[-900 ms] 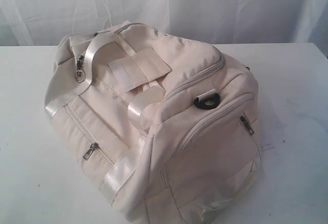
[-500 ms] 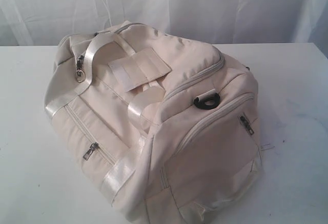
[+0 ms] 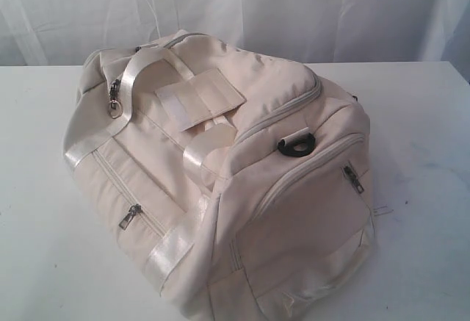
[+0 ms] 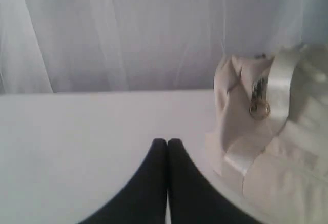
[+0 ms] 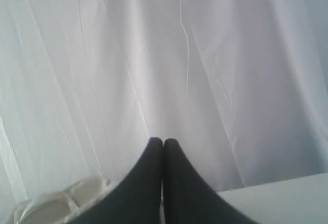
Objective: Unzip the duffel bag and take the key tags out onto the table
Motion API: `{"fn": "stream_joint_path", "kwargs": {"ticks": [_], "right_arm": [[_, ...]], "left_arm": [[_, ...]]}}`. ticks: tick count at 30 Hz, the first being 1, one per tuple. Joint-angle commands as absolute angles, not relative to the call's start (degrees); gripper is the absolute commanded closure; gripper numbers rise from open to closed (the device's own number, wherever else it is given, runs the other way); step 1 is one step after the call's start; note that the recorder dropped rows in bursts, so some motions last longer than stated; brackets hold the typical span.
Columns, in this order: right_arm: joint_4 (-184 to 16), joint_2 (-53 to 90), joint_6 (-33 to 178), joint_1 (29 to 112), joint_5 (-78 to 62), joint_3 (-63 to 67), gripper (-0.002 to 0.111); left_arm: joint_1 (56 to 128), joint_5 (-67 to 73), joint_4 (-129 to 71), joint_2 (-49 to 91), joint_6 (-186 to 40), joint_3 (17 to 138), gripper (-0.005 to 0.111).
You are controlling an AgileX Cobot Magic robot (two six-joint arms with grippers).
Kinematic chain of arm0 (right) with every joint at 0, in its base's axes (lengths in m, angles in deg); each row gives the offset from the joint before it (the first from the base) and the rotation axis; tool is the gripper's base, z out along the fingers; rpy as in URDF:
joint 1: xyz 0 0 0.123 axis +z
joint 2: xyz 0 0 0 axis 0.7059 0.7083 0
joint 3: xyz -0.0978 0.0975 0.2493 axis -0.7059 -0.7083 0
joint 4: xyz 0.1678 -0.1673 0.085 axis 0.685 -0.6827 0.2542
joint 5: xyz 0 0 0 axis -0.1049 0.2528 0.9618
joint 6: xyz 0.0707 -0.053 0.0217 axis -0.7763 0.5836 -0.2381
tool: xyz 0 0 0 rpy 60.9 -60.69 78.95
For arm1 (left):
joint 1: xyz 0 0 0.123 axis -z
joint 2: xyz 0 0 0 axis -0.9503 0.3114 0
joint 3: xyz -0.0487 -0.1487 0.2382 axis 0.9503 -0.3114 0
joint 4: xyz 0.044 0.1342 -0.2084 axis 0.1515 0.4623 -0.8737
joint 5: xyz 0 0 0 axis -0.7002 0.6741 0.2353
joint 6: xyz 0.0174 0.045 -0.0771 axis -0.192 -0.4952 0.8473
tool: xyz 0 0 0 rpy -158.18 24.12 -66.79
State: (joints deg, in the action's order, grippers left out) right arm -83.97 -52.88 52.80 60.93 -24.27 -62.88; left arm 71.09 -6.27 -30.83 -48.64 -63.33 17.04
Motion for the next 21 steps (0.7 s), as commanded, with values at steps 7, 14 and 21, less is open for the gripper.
{"fn": "stream_joint_path", "kwargs": {"ticks": [7,14,21], "right_arm": [[-85.42,-53.22,36.56,61.02,-26.63,-62.86,0.108],[-91.36,-45.68,37.57,61.40,-5.62,-50.27,0.108],[-84.68,-25.37,52.09,68.66,8.42,-34.23,0.108]], "left_arm": [[70.87,-29.52,-35.29,-48.91,-78.91,16.98,0.106],[70.87,-29.33,-55.99,-43.44,-82.75,23.76,0.107],[70.87,-5.03,-59.02,-25.76,-84.54,39.53,0.107]]}}
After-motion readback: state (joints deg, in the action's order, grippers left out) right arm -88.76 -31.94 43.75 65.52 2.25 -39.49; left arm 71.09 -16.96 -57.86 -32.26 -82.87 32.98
